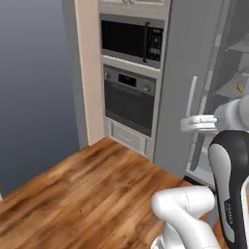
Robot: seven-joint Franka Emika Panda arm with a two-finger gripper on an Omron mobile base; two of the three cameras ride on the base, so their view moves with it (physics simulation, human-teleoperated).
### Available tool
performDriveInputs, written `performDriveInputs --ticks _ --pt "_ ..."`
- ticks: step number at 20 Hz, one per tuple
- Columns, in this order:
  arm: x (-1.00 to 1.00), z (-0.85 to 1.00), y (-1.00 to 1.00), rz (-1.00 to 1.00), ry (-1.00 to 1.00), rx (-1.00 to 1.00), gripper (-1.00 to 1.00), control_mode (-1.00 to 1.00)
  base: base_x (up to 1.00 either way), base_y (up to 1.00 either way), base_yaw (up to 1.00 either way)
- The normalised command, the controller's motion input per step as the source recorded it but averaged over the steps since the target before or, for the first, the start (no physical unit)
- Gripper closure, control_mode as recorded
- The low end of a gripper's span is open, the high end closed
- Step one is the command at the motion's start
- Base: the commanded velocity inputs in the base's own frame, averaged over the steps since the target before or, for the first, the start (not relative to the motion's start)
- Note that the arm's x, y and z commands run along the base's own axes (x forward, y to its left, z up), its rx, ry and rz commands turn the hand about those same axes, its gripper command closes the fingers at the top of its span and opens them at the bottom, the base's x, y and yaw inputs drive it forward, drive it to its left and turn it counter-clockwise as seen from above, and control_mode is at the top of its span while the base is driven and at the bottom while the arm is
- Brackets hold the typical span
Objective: Take the carrot and avocado out of the freezer and place them in the tupperware container on the counter. Then put the tupperware containing the vegetables back in the freezer.
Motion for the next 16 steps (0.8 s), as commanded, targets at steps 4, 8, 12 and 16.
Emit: performDriveInputs --ticks 4,8,12,16 --pt "0.00 0.00 0.00 0.00 0.00 0.00 -1.00 1.00 0.86 0.28 -0.61" --pt "0.00 0.00 0.00 0.00 0.00 0.00 -1.00 1.00 0.76 0.13 -0.62" --pt "0.00 0.00 0.00 0.00 0.00 0.00 -1.00 1.00 0.66 0.01 -0.66" --pt "0.00 0.00 0.00 0.00 0.00 0.00 -1.00 1.00 0.56 0.13 -0.73"
